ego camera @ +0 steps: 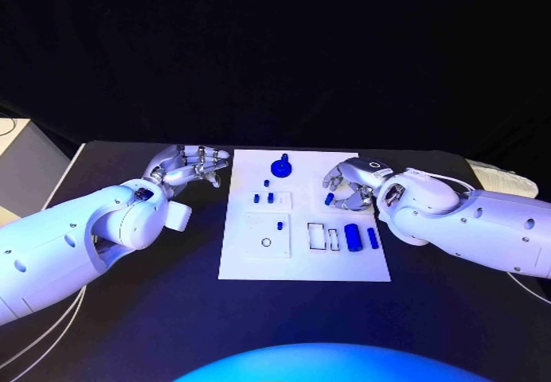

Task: Assemble the parts on the task board

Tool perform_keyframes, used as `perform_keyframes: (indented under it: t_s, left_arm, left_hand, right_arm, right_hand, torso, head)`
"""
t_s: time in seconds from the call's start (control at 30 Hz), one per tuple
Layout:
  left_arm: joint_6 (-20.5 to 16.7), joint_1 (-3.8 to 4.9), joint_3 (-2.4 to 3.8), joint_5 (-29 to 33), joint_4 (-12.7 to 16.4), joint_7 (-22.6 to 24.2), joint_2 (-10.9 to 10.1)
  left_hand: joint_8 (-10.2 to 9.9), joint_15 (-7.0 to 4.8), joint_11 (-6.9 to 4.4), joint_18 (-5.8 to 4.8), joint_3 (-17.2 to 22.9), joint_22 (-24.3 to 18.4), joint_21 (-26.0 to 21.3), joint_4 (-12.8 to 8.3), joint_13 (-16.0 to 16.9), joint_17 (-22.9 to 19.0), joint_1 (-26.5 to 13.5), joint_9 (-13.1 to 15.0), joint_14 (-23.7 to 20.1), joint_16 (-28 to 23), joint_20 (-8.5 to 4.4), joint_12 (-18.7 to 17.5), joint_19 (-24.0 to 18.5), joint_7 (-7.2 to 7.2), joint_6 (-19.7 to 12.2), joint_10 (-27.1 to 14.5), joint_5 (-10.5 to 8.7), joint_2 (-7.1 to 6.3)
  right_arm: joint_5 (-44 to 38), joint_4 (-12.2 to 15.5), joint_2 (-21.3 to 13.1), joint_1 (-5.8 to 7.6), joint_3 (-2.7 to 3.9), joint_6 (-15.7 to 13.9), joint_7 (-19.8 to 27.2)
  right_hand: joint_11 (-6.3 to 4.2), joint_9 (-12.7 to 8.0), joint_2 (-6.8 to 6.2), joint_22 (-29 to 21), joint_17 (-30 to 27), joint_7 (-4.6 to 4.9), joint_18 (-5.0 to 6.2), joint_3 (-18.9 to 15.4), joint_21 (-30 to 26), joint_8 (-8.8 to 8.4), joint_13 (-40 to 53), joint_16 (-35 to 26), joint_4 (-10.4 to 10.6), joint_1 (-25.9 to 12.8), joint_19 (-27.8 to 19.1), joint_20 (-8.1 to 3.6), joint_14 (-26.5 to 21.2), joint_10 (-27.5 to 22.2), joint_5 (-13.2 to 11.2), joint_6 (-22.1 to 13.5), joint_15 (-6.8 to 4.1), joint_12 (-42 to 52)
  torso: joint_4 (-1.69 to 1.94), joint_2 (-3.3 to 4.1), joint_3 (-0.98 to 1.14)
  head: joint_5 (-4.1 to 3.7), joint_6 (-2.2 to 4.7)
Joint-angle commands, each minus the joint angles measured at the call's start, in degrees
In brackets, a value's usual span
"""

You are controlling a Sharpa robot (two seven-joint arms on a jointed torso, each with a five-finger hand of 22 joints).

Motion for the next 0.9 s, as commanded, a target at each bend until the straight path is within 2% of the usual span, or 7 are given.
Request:
perform_keyframes:
  t_s: [0.03,0.1,0.27,0.33,0.53,0.67,0.9]
  left_arm:
    - [0.9,-0.04,0.05,0.4,0.2,0.9,0.0]
    - [0.9,-0.04,0.05,0.4,0.2,0.9,0.0]
    - [0.9,-0.04,0.05,0.4,0.2,0.8,0.1]
    - [0.9,-0.04,0.05,0.4,0.2,0.8,0.0]
    - [0.8,-0.04,0.05,0.4,0.2,0.6,0.0]
    - [0.7,-0.04,0.05,0.4,0.2,0.5,0.0]
    - [0.6,-0.04,0.05,0.4,0.2,0.4,-0.1]
  left_hand:
    - [0.2,0.05,-0.06,0.80,-0.4,-0.1,-0.3,-0.1,-0.1,-0.1,-0.1,-0.1,0.2,-0.3,-0.03,-0.3,0.4,0.18,-0.3,-0.4,0.03,0.45]
    - [0.2,0.06,-0.06,0.80,-0.4,-0.1,-0.3,-0.1,-0.1,-0.1,-0.1,-0.1,0.1,-0.3,-0.03,-0.3,0.4,0.17,-0.3,-0.4,0.04,0.46]
    - [0.3,0.06,-0.07,0.81,-0.5,-0.2,-0.4,0.0,-0.1,-0.1,-0.1,-0.1,0.1,-0.3,-0.01,-0.2,0.4,0.16,-0.3,-0.4,0.05,0.48]
    - [0.3,0.06,-0.07,0.81,-0.5,-0.2,-0.4,0.0,-0.1,-0.1,-0.1,-0.1,0.1,-0.3,-0.01,-0.2,0.4,0.16,-0.3,-0.4,0.05,0.48]
    - [0.3,0.06,-0.07,0.81,-0.5,-0.2,-0.4,0.0,-0.2,-0.1,-0.1,-0.1,0.2,-0.3,-0.01,-0.2,0.4,0.15,-0.3,-0.4,0.06,0.55]
    - [0.3,0.06,-0.07,0.81,-0.5,-0.2,-0.4,0.0,-0.2,-0.1,-0.1,-0.1,0.2,-0.3,-0.01,-0.2,0.4,0.15,-0.3,-0.4,0.06,0.55]
    - [0.3,0.06,-0.07,0.81,-0.5,-0.2,-0.4,0.0,-0.2,-0.1,-0.1,-0.1,0.2,-0.3,-0.01,-0.2,0.4,0.15,-0.3,-0.4,0.06,0.55]
  right_arm:
    - [-1.7,-0.3,0.4,-0.05,-0.02,2.9,0.7]
    - [-1.7,-0.6,0.7,-0.07,-0.03,2.6,0.7]
    - [-1.6,-1.0,1.3,-0.14,-0.07,2.3,0.7]
    - [-1.5,-1.2,1.4,-0.19,-0.09,2.4,0.7]
    - [-1.5,-1.4,1.8,-0.32,-0.13,2.5,0.6]
    - [-1.9,-1.5,1.9,-0.40,-0.14,2.3,0.4]
    - [-2.9,-1.4,2.0,-0.52,-0.16,1.2,-0.1]
  right_hand:
    - [-0.24,-0.1,0.02,1.2,0.0,0.14,0.23,-0.4,0.3,0.07,0.1,0.4,0.1,0.7,0.6,0.15,1.4,0.6,0.1,0.6,-0.11,0.4]
    - [-0.29,-0.1,0.20,1.3,0.0,0.20,0.20,-0.2,0.4,0.14,0.1,0.5,0.3,1.0,0.6,0.12,1.4,0.9,0.1,0.8,-0.15,0.6]
    - [-0.67,-0.4,1.21,2.2,0.3,0.97,-0.05,3.8,1.8,1.08,0.0,1.0,1.5,2.3,1.1,-0.18,1.5,3.1,-0.4,3.5,-0.54,1.3]
    - [-0.86,-0.4,1.17,2.5,0.4,1.16,-0.13,6.3,2.2,1.63,-0.1,1.2,1.9,2.6,1.2,-0.34,1.6,4.3,-1.9,5.0,-0.73,1.3]
    - [-1.47,-0.1,2.00,3.4,0.6,0.88,-0.34,10.9,3.4,2.89,0.2,1.6,2.3,3.1,1.5,-0.76,1.6,7.5,-3.8,7.8,-1.12,1.3]
    - [-2.02,0.5,3.14,4.1,0.6,0.51,-0.53,12.7,4.5,3.97,0.5,1.8,1.4,3.9,1.7,-1.16,1.6,9.4,-5.8,9.4,-1.60,1.3]
    - [-2.07,1.0,3.83,4.6,0.6,0.78,-0.66,15.1,5.2,4.34,0.8,1.9,-0.9,5.4,1.8,-1.38,1.6,10.4,-5.7,9.4,-1.71,0.8]
  torso:
    - [-0.08,0.03,-0.04]
    - [-0.12,0.02,-0.01]
    - [-0.02,-0.01,0.08]
    - [-0.04,0.00,0.03]
    - [-0.09,0.00,0.02]
    - [-0.11,0.00,0.05]
    - [-0.09,-0.04,0.03]
  head:
    - [0.07,-0.03]
    - [0.10,-0.04]
    - [0.08,-0.14]
    - [0.10,-0.25]
    - [0.17,-0.35]
    - [0.12,-0.42]
    - [0.13,-0.46]
